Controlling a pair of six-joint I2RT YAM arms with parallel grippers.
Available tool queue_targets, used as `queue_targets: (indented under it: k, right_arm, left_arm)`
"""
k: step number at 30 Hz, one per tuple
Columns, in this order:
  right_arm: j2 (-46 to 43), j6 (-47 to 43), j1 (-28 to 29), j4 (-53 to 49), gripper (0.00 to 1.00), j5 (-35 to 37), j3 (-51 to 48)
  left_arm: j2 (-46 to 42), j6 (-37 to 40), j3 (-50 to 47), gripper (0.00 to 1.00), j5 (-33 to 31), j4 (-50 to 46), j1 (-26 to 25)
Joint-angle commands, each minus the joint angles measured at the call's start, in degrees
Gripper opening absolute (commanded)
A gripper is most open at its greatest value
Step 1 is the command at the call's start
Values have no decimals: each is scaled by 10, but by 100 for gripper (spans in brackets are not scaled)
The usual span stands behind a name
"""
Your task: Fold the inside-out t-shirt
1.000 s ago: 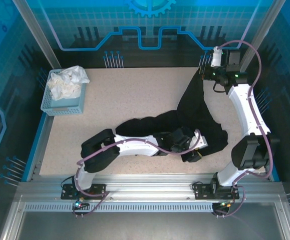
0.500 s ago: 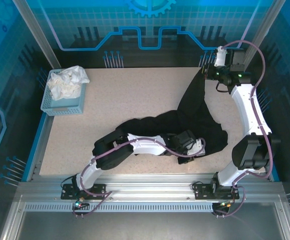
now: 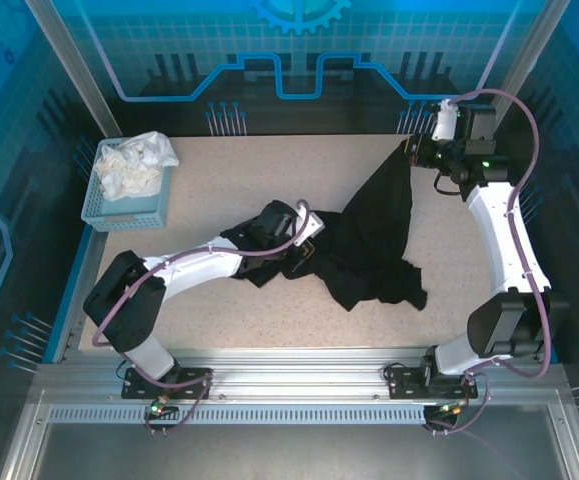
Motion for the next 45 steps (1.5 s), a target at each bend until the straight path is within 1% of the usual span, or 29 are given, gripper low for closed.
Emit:
queue_targets:
  k: [1, 2, 3, 5, 7, 9, 10, 12, 14, 16, 19, 22, 25, 27, 30, 33, 35, 37, 41, 45]
  right_arm:
    - [-3, 28, 51, 38, 0, 2, -76]
    - [4, 28, 52, 38, 0, 3, -77]
    - [9, 26, 52, 38, 0, 4, -78]
    - [19, 20, 52, 36, 0, 11, -77]
    - [25, 13, 51, 33, 0, 18, -76]
    - [28, 11, 49, 32, 0, 17, -76]
    - [28, 10, 48, 33, 0, 17, -78]
    - [28, 11, 46, 34, 0, 17, -79]
    - [27, 10, 42, 34, 0, 14, -81]
    - [26, 10, 39, 33, 0, 12, -80]
    - [24, 8, 35, 32, 0, 9, -81]
    - [22, 6, 33, 31, 0, 4, -81]
    - [19, 6, 29, 32, 0, 2, -85]
    - [17, 6, 27, 33, 0, 1, -86]
    - [15, 7, 26, 34, 0, -2, -87]
    - [14, 6, 25, 33, 0, -3, -87]
    - [13, 6, 25, 33, 0, -4, -86]
    - [11, 7, 24, 33, 0, -4, -85]
    - [2, 5, 21, 29, 0, 0, -83]
    - [-6, 6, 18, 30, 0, -1, -84]
  left_arm:
    - [-33, -57, -51, 25, -31, -13, 66]
    - [-42, -59, -60, 33, -36, -2, 52]
    - [-51, -58, -68, 37, -44, 8, 35]
    - [-71, -46, -87, 47, -70, 27, -19]
    - [-75, -30, -97, 53, -102, 40, -74]
    - [-59, -16, -89, 55, -120, 44, -120]
    - [-42, -13, -78, 55, -116, 46, -141]
    - [2, -4, -48, 55, -111, 44, -174]
    - [53, 14, -5, 56, -122, 28, -203]
    - [96, 18, 26, 56, -126, 23, -216]
    - [144, 19, 60, 56, -122, 18, -217]
    - [171, 25, 77, 56, -124, 9, -217]
    - [188, 19, 83, 56, -110, 3, -217]
    - [198, 13, 85, 54, -98, 3, -217]
    - [213, 8, 87, 44, -92, -2, -217]
    - [218, 8, 85, 30, -101, -5, -215]
    - [214, 6, 82, 17, -97, -5, -211]
    - [203, 4, 74, 7, -92, -4, -208]
    - [140, -4, 35, 1, -89, 15, -196]
    - [51, -13, -3, 0, -81, 23, -178]
